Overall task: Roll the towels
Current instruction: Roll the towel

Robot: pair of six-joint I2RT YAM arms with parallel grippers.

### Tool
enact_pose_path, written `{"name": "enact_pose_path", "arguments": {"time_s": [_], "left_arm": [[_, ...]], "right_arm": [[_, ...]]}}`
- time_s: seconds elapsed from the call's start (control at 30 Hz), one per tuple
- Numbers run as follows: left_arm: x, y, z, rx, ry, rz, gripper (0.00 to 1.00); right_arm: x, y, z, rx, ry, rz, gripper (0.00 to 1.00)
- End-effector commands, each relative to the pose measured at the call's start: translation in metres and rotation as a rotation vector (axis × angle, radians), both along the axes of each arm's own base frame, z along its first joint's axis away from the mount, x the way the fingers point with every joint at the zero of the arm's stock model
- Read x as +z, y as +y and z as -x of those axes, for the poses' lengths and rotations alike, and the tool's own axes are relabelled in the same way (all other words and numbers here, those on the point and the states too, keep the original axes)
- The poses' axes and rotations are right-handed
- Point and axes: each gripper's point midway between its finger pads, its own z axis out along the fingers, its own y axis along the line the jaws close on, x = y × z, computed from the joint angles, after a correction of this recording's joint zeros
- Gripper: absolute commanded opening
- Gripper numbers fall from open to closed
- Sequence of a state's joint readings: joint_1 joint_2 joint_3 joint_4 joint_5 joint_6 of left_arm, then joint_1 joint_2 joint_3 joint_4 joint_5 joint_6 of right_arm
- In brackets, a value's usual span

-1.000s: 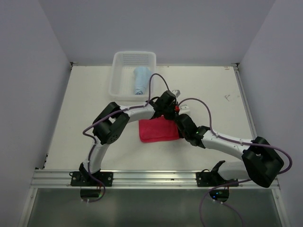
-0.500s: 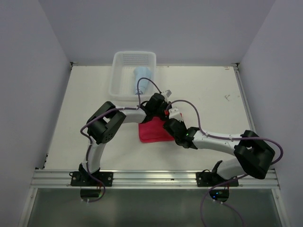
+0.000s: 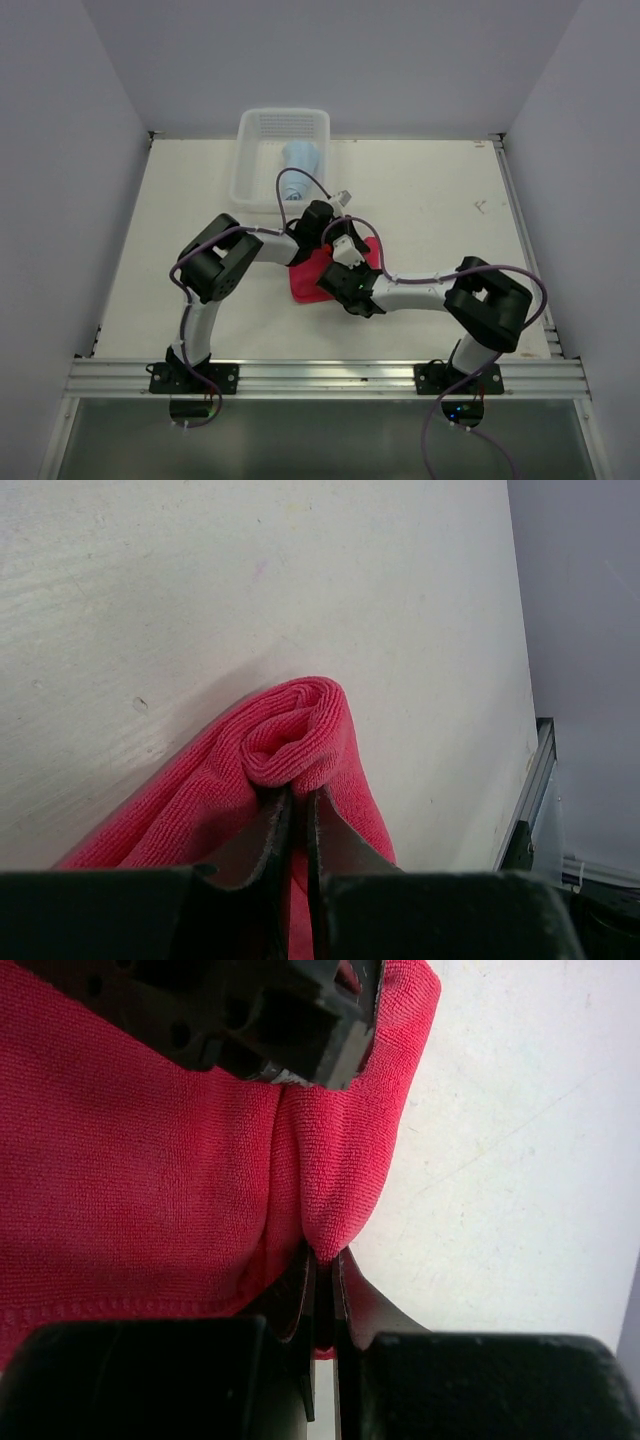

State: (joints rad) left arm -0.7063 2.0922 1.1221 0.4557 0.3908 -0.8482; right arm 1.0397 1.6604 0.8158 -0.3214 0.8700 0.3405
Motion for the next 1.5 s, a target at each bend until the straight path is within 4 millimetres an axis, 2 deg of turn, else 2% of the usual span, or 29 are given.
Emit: {"name": "enact_pose_path", "arguments": {"time_s": [0.0,0.17,0.23,0.37,0.4,0.47,0.53,0.63,0.77,0.87,0.9,0.97,1.0,1.1,1.2,1.4,1.47], "left_arm": [[0.03,0.006,-0.02,0.035,-0.118,0.048,0.0],[0.018,0.016,-0.017,0.047,-0.116,0.013,0.0],[0.012,0.018,-0.015,0.042,-0.112,0.003,0.0],[0.005,0.022,-0.012,0.038,-0.115,-0.012,0.0],[0.004,0.023,-0.012,0.039,-0.115,-0.017,0.0],[0.001,0.025,-0.01,0.037,-0.119,-0.027,0.0],[-0.004,0.028,-0.009,0.046,-0.107,-0.038,0.0],[-0.01,0.031,-0.006,0.044,-0.099,-0.043,0.0],[-0.014,0.033,-0.004,0.045,-0.093,-0.049,0.0],[-0.016,0.034,-0.002,0.046,-0.091,-0.049,0.0],[-0.015,0.034,-0.002,0.044,-0.093,-0.047,0.0],[-0.016,0.035,-0.002,0.046,-0.093,-0.05,0.0],[-0.016,0.035,-0.002,0.047,-0.094,-0.052,0.0],[-0.017,0.037,-0.002,0.049,-0.094,-0.057,0.0],[-0.019,0.038,0.0,0.048,-0.091,-0.062,0.0],[-0.018,0.041,0.0,0.051,-0.091,-0.063,0.0],[-0.019,0.042,0.0,0.051,-0.091,-0.065,0.0]], "right_arm": [[-0.006,0.005,0.005,-0.002,0.011,0.032,0.0],[-0.008,0.018,0.005,0.023,0.032,0.035,0.0],[-0.008,0.022,0.006,0.027,0.044,0.013,0.03],[-0.002,0.032,0.01,0.033,0.07,-0.075,0.15],[0.0,0.034,0.012,0.031,0.073,-0.095,0.23],[0.008,0.038,0.014,0.029,0.078,-0.157,0.28],[0.019,0.042,0.014,0.026,0.072,-0.221,0.37],[0.024,0.036,0.012,-0.002,0.086,-0.308,0.48],[0.043,0.031,0.011,-0.008,0.103,-0.47,0.57],[0.047,0.028,0.01,-0.02,0.127,-0.58,0.58],[0.058,0.027,0.01,-0.018,0.112,-0.638,0.58],[0.059,0.027,0.01,-0.031,0.131,-0.738,0.56],[0.066,0.026,0.009,-0.032,0.124,-0.786,0.53],[0.068,0.021,0.002,-0.077,0.147,-0.921,0.47],[0.062,0.02,0.0,-0.113,0.191,-1.002,0.44],[0.037,0.013,-0.005,-0.176,0.238,-1.048,0.41],[0.032,0.018,-0.003,-0.168,0.263,-1.063,0.41]]}}
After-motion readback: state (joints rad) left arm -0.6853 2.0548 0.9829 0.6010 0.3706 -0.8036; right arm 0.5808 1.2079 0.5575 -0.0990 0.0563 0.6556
